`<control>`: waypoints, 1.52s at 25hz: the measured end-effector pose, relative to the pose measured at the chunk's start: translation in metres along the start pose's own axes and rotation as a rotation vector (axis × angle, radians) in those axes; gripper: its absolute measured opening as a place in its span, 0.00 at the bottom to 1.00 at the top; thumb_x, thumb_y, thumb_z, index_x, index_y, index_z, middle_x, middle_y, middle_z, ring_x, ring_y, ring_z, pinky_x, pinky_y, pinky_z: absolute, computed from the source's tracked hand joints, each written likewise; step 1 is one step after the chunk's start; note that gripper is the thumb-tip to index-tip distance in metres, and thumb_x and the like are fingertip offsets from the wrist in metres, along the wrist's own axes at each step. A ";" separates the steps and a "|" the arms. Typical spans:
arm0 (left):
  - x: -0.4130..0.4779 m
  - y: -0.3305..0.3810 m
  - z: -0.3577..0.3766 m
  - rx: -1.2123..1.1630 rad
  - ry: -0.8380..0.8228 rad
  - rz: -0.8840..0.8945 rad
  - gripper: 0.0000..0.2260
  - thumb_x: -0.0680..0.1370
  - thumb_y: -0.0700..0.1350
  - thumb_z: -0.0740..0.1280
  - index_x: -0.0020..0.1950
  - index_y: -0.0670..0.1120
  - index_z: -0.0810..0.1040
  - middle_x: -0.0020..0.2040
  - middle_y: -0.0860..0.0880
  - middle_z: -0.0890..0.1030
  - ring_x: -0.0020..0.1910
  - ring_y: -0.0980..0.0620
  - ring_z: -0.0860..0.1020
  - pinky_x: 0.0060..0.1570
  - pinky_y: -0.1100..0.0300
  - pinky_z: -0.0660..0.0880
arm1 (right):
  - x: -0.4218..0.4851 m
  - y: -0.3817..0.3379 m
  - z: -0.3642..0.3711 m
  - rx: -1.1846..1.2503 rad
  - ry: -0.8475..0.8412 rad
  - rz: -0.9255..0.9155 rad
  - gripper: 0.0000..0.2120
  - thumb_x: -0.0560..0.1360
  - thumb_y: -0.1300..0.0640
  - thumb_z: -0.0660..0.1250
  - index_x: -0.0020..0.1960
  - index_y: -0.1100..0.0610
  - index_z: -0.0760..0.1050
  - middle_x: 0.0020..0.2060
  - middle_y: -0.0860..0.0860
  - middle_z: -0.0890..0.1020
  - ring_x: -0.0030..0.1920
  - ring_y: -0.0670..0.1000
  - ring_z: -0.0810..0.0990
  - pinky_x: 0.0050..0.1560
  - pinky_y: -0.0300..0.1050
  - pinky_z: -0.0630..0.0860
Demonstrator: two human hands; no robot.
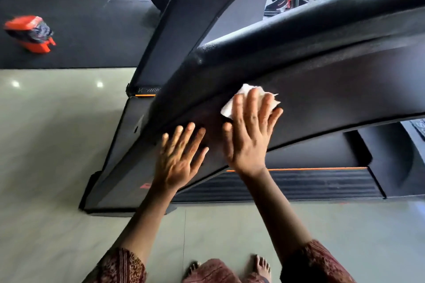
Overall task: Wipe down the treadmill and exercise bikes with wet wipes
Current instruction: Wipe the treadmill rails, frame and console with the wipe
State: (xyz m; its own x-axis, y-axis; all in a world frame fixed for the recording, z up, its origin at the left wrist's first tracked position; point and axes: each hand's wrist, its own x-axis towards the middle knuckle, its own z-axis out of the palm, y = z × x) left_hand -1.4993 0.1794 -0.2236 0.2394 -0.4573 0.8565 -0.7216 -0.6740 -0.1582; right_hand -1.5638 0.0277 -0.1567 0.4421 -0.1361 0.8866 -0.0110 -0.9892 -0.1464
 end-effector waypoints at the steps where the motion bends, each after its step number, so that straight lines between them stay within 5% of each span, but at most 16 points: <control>1: -0.007 -0.005 0.001 0.004 -0.006 0.009 0.31 0.80 0.55 0.59 0.79 0.49 0.51 0.79 0.50 0.47 0.78 0.52 0.47 0.75 0.54 0.45 | -0.013 -0.002 0.009 -0.019 -0.028 -0.114 0.25 0.83 0.49 0.48 0.78 0.49 0.46 0.78 0.45 0.44 0.77 0.51 0.44 0.75 0.53 0.38; 4: -0.027 -0.020 0.002 0.030 -0.027 0.021 0.32 0.79 0.55 0.60 0.79 0.49 0.51 0.79 0.50 0.48 0.78 0.52 0.47 0.76 0.54 0.45 | -0.048 0.014 0.012 -0.097 -0.075 -0.174 0.22 0.83 0.50 0.50 0.76 0.48 0.55 0.76 0.49 0.57 0.76 0.51 0.54 0.73 0.53 0.45; 8: -0.047 -0.030 0.001 0.014 -0.050 0.004 0.30 0.81 0.55 0.58 0.79 0.49 0.51 0.79 0.51 0.47 0.78 0.52 0.48 0.76 0.54 0.45 | -0.035 -0.013 0.018 -0.034 0.031 0.246 0.22 0.83 0.49 0.44 0.77 0.49 0.49 0.72 0.60 0.56 0.77 0.51 0.39 0.74 0.52 0.36; 13: -0.057 -0.039 -0.002 -0.044 -0.084 0.008 0.26 0.81 0.54 0.57 0.77 0.47 0.56 0.79 0.51 0.47 0.78 0.52 0.47 0.76 0.54 0.45 | -0.069 -0.029 0.044 0.018 -0.182 -0.243 0.19 0.81 0.50 0.55 0.71 0.51 0.66 0.72 0.47 0.65 0.75 0.47 0.57 0.69 0.48 0.55; 19: -0.066 -0.040 -0.004 0.018 -0.120 0.032 0.30 0.81 0.54 0.57 0.79 0.48 0.50 0.80 0.50 0.47 0.78 0.51 0.47 0.75 0.53 0.45 | -0.070 -0.013 0.039 -0.087 -0.062 0.041 0.18 0.83 0.49 0.48 0.72 0.50 0.57 0.71 0.52 0.59 0.71 0.54 0.55 0.73 0.54 0.45; 24: -0.065 -0.034 -0.003 -0.023 -0.124 0.010 0.29 0.82 0.55 0.55 0.79 0.48 0.49 0.80 0.50 0.46 0.78 0.51 0.47 0.76 0.53 0.45 | -0.119 0.010 0.036 -0.061 -0.326 -0.251 0.19 0.81 0.50 0.55 0.71 0.47 0.67 0.72 0.44 0.67 0.70 0.47 0.65 0.70 0.49 0.55; 27: -0.063 -0.027 0.000 -0.026 -0.118 -0.019 0.28 0.82 0.54 0.55 0.79 0.48 0.49 0.79 0.49 0.45 0.78 0.50 0.46 0.76 0.53 0.45 | -0.126 0.041 0.015 -0.197 -0.330 -0.032 0.17 0.82 0.50 0.49 0.68 0.50 0.66 0.67 0.48 0.71 0.68 0.51 0.63 0.66 0.56 0.57; 29: -0.062 -0.017 0.003 -0.062 -0.117 -0.049 0.28 0.83 0.54 0.54 0.79 0.48 0.48 0.79 0.49 0.44 0.78 0.50 0.46 0.76 0.53 0.44 | -0.108 0.033 0.017 -0.220 -0.234 0.099 0.18 0.82 0.50 0.47 0.67 0.55 0.64 0.66 0.55 0.66 0.69 0.55 0.57 0.65 0.58 0.55; 31: -0.061 -0.005 0.007 -0.090 -0.122 -0.059 0.28 0.82 0.54 0.55 0.79 0.47 0.48 0.79 0.50 0.44 0.78 0.50 0.46 0.76 0.54 0.45 | -0.104 0.020 0.025 -0.135 -0.254 0.032 0.19 0.82 0.49 0.48 0.68 0.56 0.63 0.67 0.56 0.64 0.69 0.55 0.56 0.66 0.56 0.53; 34: -0.061 0.008 0.012 -0.114 -0.149 -0.002 0.28 0.82 0.53 0.55 0.79 0.49 0.49 0.79 0.50 0.45 0.78 0.50 0.46 0.76 0.53 0.45 | -0.139 0.033 0.019 -0.104 -0.423 -0.169 0.19 0.81 0.51 0.53 0.71 0.48 0.64 0.72 0.44 0.64 0.70 0.48 0.63 0.67 0.56 0.57; 38: -0.054 0.025 0.015 -0.114 -0.170 -0.045 0.26 0.83 0.53 0.54 0.79 0.51 0.49 0.79 0.50 0.44 0.78 0.51 0.45 0.75 0.53 0.45 | -0.130 0.077 -0.008 -0.288 -0.346 0.071 0.19 0.82 0.48 0.47 0.71 0.49 0.63 0.69 0.49 0.67 0.68 0.55 0.64 0.65 0.62 0.54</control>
State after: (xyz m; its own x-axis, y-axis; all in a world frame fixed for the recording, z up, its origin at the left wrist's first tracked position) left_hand -1.5200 0.1786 -0.2816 0.3726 -0.5260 0.7645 -0.7742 -0.6304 -0.0563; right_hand -1.6289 -0.0310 -0.2795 0.7047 -0.2258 0.6726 -0.2793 -0.9598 -0.0296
